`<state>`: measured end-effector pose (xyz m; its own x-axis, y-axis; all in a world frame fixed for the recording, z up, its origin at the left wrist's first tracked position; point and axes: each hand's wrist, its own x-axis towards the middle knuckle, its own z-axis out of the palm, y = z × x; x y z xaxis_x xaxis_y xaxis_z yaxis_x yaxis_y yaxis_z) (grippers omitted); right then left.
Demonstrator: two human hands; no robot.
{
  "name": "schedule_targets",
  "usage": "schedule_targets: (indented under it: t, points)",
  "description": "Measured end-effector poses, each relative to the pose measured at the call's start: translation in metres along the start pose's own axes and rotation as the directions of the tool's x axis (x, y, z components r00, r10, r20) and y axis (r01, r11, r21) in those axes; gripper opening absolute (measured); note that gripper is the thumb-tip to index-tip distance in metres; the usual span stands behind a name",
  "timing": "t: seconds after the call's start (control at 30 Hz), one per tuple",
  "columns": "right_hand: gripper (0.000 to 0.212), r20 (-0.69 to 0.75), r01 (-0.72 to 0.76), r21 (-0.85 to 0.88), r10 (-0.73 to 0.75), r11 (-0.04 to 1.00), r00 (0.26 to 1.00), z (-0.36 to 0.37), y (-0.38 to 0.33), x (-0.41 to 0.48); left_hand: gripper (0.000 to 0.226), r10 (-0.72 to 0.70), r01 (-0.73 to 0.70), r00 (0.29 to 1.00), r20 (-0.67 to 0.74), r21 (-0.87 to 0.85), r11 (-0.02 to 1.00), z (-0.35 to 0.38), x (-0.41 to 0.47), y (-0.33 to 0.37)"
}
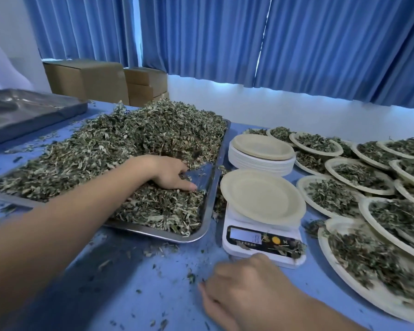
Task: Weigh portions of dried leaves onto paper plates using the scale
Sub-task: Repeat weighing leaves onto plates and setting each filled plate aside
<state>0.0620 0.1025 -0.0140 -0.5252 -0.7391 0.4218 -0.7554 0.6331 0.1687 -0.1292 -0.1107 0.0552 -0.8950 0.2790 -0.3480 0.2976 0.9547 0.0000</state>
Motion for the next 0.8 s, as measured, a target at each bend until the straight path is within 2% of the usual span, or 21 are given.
schedule_targets:
  t: [0.07,0.13,0.27,0.33,0.47,0.57,0.67,0.8]
  points:
    - [0.044,-0.011,-0.021,0.093,0.022,0.995,1.000,0.001,0.001,-0.002,0.099,0.046,-0.046,0.999,0.002,-0.039,0.998,0.000,-0.002,0.000]
    - [0.043,-0.009,-0.031,0.152,0.033,0.988,0.999,0.000,0.003,-0.003,0.102,0.094,-0.090,0.993,0.066,-0.057,0.994,-0.004,-0.006,0.001]
    - [0.043,0.006,-0.034,0.150,0.034,0.988,0.999,-0.002,0.004,0.000,0.095,0.147,-0.152,0.974,0.171,0.017,0.988,-0.013,-0.012,0.014]
    - [0.044,0.011,-0.042,0.153,0.040,0.987,0.999,-0.002,0.004,0.000,0.089,0.145,-0.155,0.981,0.130,0.071,0.985,-0.014,-0.012,0.027]
    - [0.044,0.008,-0.051,0.146,0.051,0.988,0.999,-0.004,0.003,-0.001,0.062,0.130,-0.140,0.990,0.058,0.228,0.963,-0.020,-0.004,0.057]
    - [0.045,0.021,-0.058,0.153,0.056,0.987,0.998,-0.006,0.003,0.000,0.072,0.099,-0.108,0.994,0.043,0.296,0.949,-0.027,0.004,0.065]
    - [0.046,0.022,-0.065,0.160,0.063,0.985,0.998,-0.006,0.003,0.000,0.076,0.099,-0.105,0.994,0.037,0.272,0.956,-0.034,0.010,0.061]
    - [0.046,0.020,-0.072,0.183,0.069,0.981,0.997,-0.006,0.003,0.000,0.068,0.105,-0.102,0.994,-0.001,0.214,0.971,-0.043,0.007,0.049]
